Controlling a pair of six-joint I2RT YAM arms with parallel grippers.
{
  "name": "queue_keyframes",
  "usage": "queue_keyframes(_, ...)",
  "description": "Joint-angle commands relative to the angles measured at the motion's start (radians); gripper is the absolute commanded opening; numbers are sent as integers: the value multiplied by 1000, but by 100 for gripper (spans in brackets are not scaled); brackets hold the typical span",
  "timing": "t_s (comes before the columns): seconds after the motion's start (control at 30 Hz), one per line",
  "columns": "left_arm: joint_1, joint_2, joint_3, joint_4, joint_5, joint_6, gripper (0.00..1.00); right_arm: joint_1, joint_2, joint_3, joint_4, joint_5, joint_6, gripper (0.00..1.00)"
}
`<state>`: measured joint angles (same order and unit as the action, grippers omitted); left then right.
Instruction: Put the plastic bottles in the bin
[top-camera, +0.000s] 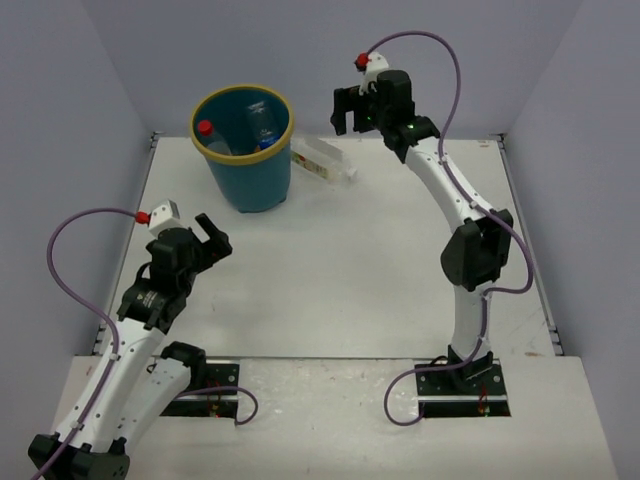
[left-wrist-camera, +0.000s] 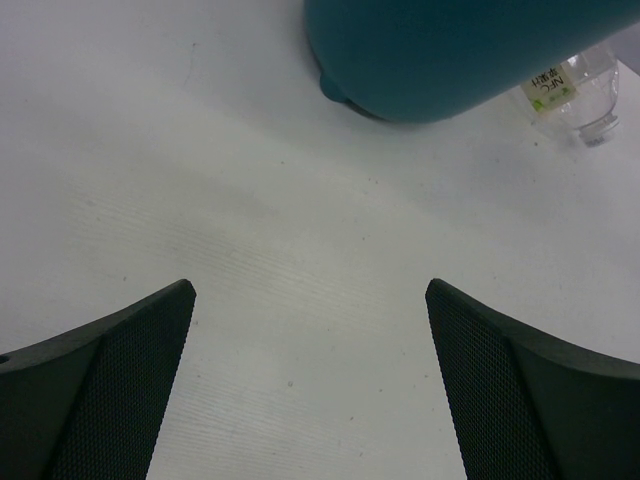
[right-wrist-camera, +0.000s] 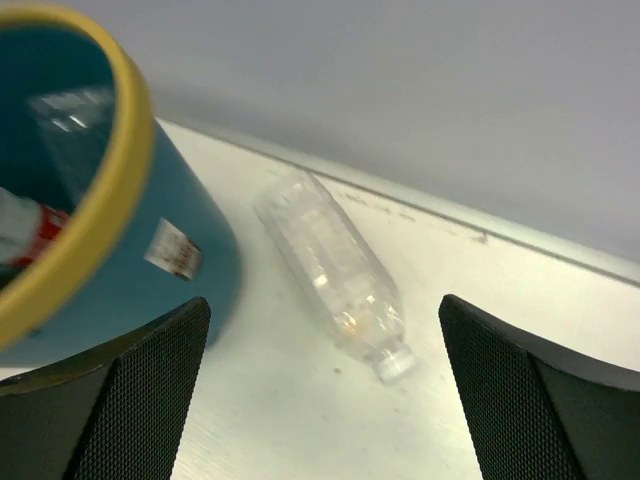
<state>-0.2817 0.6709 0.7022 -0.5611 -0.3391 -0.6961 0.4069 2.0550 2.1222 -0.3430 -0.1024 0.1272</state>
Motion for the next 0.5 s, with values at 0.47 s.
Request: queue_keyframes(0.47, 4, 43, 9, 41, -11, 7, 100, -2, 372, 168, -255, 157, -355, 99)
